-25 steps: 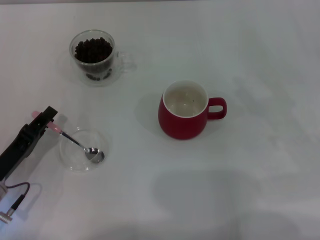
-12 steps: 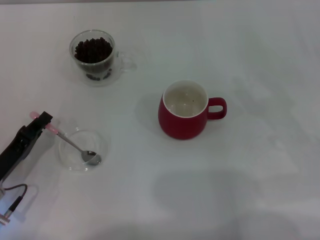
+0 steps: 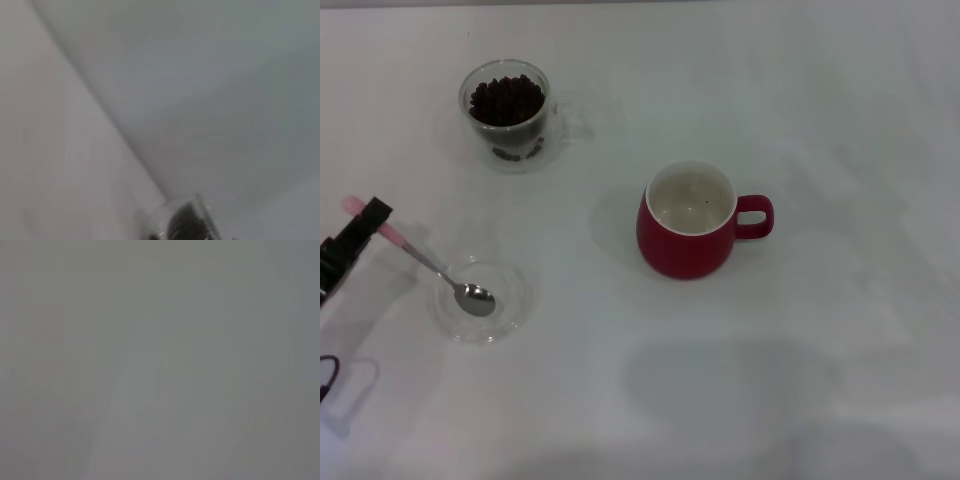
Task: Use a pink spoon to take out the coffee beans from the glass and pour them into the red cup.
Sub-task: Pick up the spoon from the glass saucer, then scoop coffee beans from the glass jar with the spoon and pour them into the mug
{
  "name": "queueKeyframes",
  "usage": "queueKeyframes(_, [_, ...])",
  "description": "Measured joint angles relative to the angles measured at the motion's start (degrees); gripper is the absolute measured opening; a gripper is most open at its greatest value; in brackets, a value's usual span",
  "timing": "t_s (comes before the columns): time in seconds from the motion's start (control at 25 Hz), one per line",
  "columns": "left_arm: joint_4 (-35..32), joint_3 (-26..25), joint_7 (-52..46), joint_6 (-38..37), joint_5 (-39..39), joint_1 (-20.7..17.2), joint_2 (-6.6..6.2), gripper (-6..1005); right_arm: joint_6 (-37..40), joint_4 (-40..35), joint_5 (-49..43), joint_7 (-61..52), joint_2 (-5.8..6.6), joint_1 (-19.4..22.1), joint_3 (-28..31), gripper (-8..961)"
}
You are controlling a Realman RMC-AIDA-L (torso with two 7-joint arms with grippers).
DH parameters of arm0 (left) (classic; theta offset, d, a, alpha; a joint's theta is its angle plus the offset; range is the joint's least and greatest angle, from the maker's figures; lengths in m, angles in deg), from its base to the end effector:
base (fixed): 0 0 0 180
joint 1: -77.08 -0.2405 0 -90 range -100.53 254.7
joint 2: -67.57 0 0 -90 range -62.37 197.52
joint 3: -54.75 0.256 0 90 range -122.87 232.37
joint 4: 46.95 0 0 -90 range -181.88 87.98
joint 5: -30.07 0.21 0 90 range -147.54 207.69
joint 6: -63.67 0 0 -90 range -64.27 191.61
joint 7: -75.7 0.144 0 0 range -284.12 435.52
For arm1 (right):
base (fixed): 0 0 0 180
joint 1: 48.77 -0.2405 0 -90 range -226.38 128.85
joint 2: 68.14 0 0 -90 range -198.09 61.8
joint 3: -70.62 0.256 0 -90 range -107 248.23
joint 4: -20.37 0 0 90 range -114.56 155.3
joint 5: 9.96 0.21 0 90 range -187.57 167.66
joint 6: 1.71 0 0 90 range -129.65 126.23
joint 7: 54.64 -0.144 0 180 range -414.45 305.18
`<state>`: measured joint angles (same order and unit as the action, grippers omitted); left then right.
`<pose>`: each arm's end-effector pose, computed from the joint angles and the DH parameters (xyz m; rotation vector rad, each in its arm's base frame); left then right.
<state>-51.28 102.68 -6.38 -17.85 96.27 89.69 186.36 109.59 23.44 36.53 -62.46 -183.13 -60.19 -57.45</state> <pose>-0.3593 0.2267 -0.0326 -1.6329 -1.5897 -1.3149 0.3571 0.2006 0.0863 -1.3585 0.0143 0.7892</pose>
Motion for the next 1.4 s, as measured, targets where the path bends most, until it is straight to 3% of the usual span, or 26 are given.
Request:
queueKeyframes(0.36, [-6.23,0.09,-0.1,-2.79,0.6,-0.72,-0.4,131,0.22,-0.27,-0.13,0.0,-0.12,0.06,-0.55,736])
queueKeyframes(0.64, [-15.64,0.01,-6.85,-2.6,4.54,1.15,-2.37,130,0.45,-1.0,-1.49,0.0,-0.14,0.09,-0.68,736])
queueKeyframes(0.76, [-19.31,-0.17,-10.78,-1.0,4.77,2.77,-4.0,130,0.47,-1.74,-2.77,0.0,-0.2,0.15,-0.75,736])
queueKeyframes(1.12, [-20.86,0.06,-21.03,8.11,8.83,12.48,-11.49,130,0.52,-4.53,-7.61,-0.48,-0.23,0.25,-0.82,736])
queueKeyframes(1.2, [-21.68,0.07,-23.0,9.5,11.52,14.67,-12.42,130,0.59,-5.28,-8.51,-0.61,-0.23,0.45,-0.89,735])
queueKeyframes(1.4, [-22.79,0.05,-26.99,13.51,17.89,19.45,-13.05,130,0.59,-6.85,-9.97,-0.75,-0.23,0.65,-1.29,735])
